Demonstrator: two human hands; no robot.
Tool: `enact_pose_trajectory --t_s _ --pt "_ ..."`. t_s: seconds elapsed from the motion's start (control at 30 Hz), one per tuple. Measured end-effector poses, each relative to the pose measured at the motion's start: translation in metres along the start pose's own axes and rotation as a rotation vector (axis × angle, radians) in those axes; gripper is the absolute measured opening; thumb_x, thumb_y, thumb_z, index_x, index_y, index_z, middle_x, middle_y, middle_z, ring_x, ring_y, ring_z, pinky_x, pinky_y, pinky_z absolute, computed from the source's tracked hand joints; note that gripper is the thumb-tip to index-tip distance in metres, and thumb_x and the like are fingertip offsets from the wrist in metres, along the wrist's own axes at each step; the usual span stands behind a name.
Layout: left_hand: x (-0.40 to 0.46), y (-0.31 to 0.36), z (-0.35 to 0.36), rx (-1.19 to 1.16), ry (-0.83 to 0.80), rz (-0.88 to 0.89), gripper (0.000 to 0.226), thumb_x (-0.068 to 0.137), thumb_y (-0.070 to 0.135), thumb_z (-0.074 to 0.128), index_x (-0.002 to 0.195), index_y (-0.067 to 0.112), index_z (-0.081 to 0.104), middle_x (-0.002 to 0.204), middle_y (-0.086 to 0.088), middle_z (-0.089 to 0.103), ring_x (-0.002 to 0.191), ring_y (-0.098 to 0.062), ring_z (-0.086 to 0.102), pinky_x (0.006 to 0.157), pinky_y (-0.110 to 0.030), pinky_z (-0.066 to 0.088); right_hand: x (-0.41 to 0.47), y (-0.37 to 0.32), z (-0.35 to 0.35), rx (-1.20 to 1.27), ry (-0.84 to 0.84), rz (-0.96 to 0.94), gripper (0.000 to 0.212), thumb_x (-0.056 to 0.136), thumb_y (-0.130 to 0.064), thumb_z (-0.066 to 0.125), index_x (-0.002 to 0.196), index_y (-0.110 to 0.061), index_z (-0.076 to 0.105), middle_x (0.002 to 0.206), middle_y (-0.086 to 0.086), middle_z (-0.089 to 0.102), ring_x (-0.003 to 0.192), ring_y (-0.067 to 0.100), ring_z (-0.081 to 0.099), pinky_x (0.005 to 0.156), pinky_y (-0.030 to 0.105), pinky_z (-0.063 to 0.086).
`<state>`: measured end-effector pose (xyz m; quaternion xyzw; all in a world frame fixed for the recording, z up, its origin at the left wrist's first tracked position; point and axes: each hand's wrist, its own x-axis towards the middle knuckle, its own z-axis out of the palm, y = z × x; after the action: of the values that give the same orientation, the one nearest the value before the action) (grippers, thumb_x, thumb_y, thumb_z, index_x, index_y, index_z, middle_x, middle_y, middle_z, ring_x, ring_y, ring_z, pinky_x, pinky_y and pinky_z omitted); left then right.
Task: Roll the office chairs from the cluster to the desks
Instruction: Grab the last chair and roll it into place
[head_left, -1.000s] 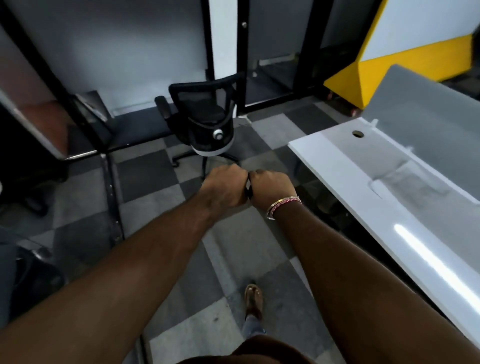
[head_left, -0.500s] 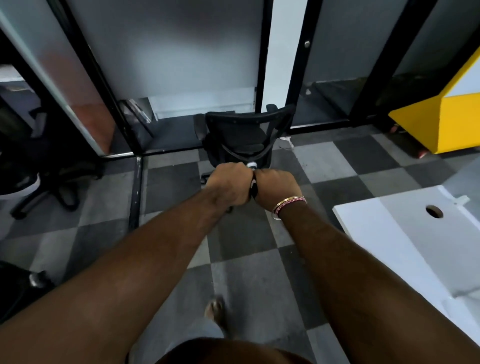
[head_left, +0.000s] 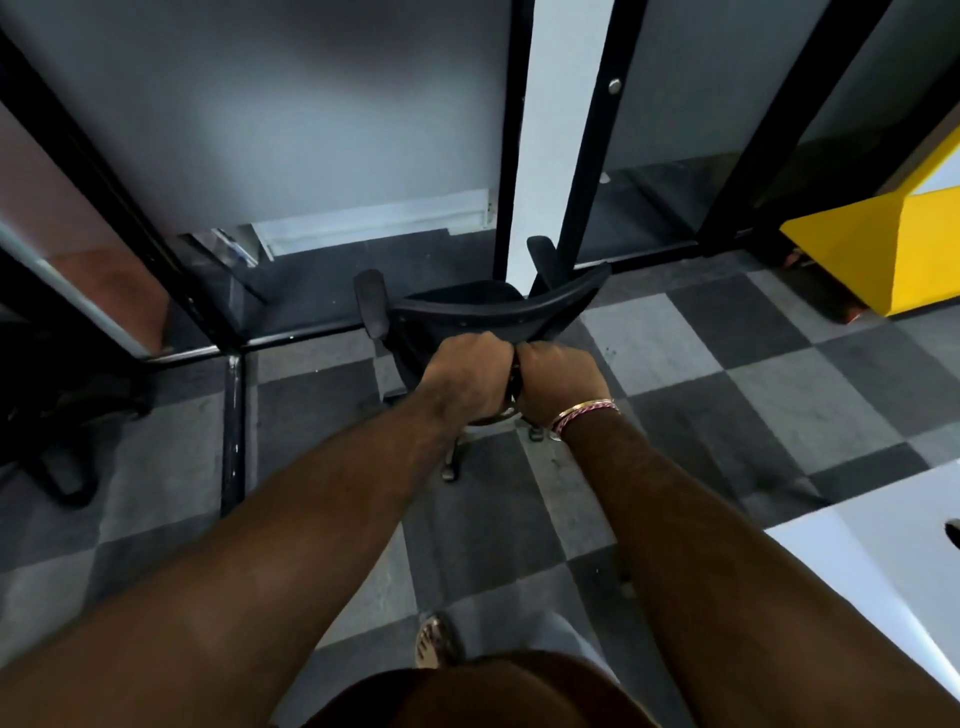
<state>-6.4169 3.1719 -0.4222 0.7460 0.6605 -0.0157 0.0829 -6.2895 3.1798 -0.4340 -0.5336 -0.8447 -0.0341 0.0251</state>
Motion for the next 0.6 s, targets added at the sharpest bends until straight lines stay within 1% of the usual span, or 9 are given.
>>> enact_pose_trajectory --t_s 0.03,0.1,0.17,0.23,0.3,0.37,0.47,0.53,0.6 --pt "0.016 0.001 -0.002 0.042 -0.027 -0.027 0.011 0.099 0.022 0.063 0.102 0.013 0.070 0.113 -0.007 0.072 0.108 -0.027 0.069 0.085 -0.034 0.051 0.014 0.004 0.004 -0.001 0.000 -0.001 0.018 0.090 -0.031 0.059 0.104 -0.021 0.063 0.100 0.002 0.070 0.089 0.025 0.068 0.074 0.038 0.056" --pt "0.047 -0.003 -0.002 0.087 -0.061 -0.101 0.014 0.099 0.021 0.065 0.091 0.010 0.063 0.113 -0.004 0.072 0.108 -0.025 0.069 0.081 -0.032 0.049 0.044 0.014 0.014 0.008 0.014 -0.011 0.017 0.090 -0.030 0.059 0.104 -0.020 0.063 0.100 0.002 0.071 0.089 0.025 0.068 0.074 0.038 0.056" --pt "0.084 -0.014 0.002 0.063 -0.011 -0.079 0.011 0.098 0.021 0.065 0.102 0.010 0.068 0.115 -0.005 0.071 0.107 -0.026 0.069 0.083 -0.035 0.051 0.081 0.029 0.027 0.033 0.039 -0.017 0.019 0.088 -0.028 0.062 0.104 -0.017 0.064 0.099 0.004 0.071 0.088 0.027 0.068 0.073 0.038 0.055" --pt "0.111 -0.026 0.010 0.018 0.015 -0.003 0.022 0.096 0.025 0.068 0.115 0.015 0.067 0.116 -0.004 0.068 0.106 -0.026 0.067 0.088 -0.037 0.052 0.109 0.041 0.041 0.078 0.029 -0.039 0.021 0.083 -0.024 0.065 0.101 -0.014 0.064 0.096 0.008 0.069 0.086 0.030 0.066 0.074 0.039 0.054" --pt "0.143 -0.035 0.018 -0.042 0.020 -0.004 0.034 0.092 0.031 0.072 0.122 0.018 0.063 0.121 -0.003 0.065 0.107 -0.024 0.065 0.090 -0.036 0.052 0.144 0.058 0.062 0.093 -0.018 -0.078 0.027 0.077 -0.023 0.069 0.100 -0.012 0.063 0.095 0.009 0.068 0.085 0.030 0.065 0.074 0.039 0.053" --pt "0.171 -0.035 0.032 -0.068 -0.017 -0.019 0.043 0.090 0.035 0.074 0.127 0.017 0.060 0.124 -0.004 0.063 0.110 -0.024 0.063 0.092 -0.036 0.051 0.168 0.072 0.080 0.085 -0.058 -0.118 0.031 0.072 -0.024 0.071 0.100 -0.011 0.062 0.095 0.010 0.067 0.086 0.030 0.064 0.075 0.038 0.050" --pt "0.213 -0.034 0.052 -0.075 -0.086 -0.064 0.047 0.091 0.042 0.072 0.129 0.017 0.061 0.125 -0.003 0.063 0.112 -0.023 0.062 0.092 -0.037 0.052 0.203 0.094 0.106 0.086 -0.140 -0.172 0.036 0.073 -0.026 0.069 0.106 -0.013 0.061 0.102 0.008 0.066 0.092 0.027 0.062 0.085 0.036 0.048" --pt "0.240 -0.037 0.069 -0.042 -0.147 -0.086 0.040 0.097 0.039 0.065 0.130 0.019 0.062 0.127 -0.003 0.063 0.113 -0.023 0.062 0.092 -0.038 0.053 0.223 0.106 0.124 0.086 -0.203 -0.214 0.037 0.076 -0.029 0.066 0.110 -0.014 0.060 0.106 0.006 0.066 0.096 0.025 0.062 0.089 0.035 0.046" --pt "0.261 -0.038 0.083 0.012 -0.254 -0.086 0.031 0.103 0.032 0.057 0.130 0.018 0.063 0.128 -0.005 0.065 0.115 -0.025 0.064 0.091 -0.039 0.054 0.237 0.112 0.139 0.081 -0.270 -0.247 0.034 0.081 -0.034 0.063 0.111 -0.017 0.060 0.108 0.004 0.066 0.097 0.024 0.063 0.084 0.035 0.048"
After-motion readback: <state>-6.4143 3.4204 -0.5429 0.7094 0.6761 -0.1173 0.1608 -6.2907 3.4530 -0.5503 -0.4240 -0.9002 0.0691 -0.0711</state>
